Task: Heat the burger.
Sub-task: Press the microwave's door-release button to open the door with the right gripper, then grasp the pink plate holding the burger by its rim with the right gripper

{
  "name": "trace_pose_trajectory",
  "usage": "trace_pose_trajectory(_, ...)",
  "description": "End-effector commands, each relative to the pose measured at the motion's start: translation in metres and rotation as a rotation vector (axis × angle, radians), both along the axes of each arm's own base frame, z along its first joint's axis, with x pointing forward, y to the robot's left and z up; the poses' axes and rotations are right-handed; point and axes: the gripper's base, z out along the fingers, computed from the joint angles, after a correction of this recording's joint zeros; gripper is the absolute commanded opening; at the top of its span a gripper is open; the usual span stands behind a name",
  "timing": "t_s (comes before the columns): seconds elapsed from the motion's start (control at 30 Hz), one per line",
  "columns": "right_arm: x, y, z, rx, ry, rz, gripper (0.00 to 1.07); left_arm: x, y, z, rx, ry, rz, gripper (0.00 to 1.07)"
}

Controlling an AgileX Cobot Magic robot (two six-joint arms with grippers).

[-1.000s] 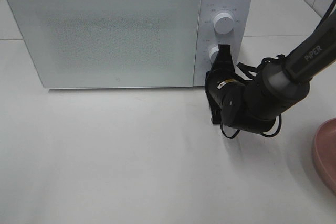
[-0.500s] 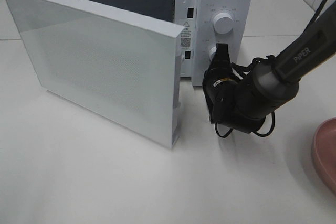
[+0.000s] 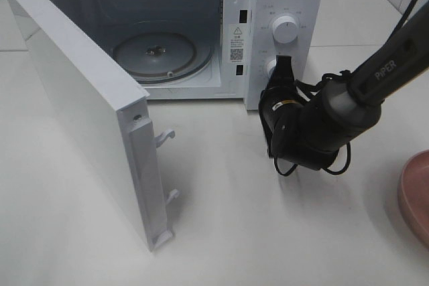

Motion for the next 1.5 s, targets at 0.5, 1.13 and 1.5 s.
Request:
trace_pose_trajectory(0.5,-0.017,-0.01,0.03,-0.009,0.043,0.116,0.0,-0.003,0.0,0.001,-0.005,-0.036,0.007,1.02)
trace_pose_trajectory(1.13,-0.064,-0.009,0.058,-0.309,0.351,0.58,0.0,-0.003,0.0,0.001,-0.005,-0.036,0.007,1.02)
trace_pose_trajectory(1.5,-0.082,-0.026,0.07,-0.626,0.462,1.082,0.0,-0.003,0.0,0.001,-0.005,-0.036,0.007,1.02)
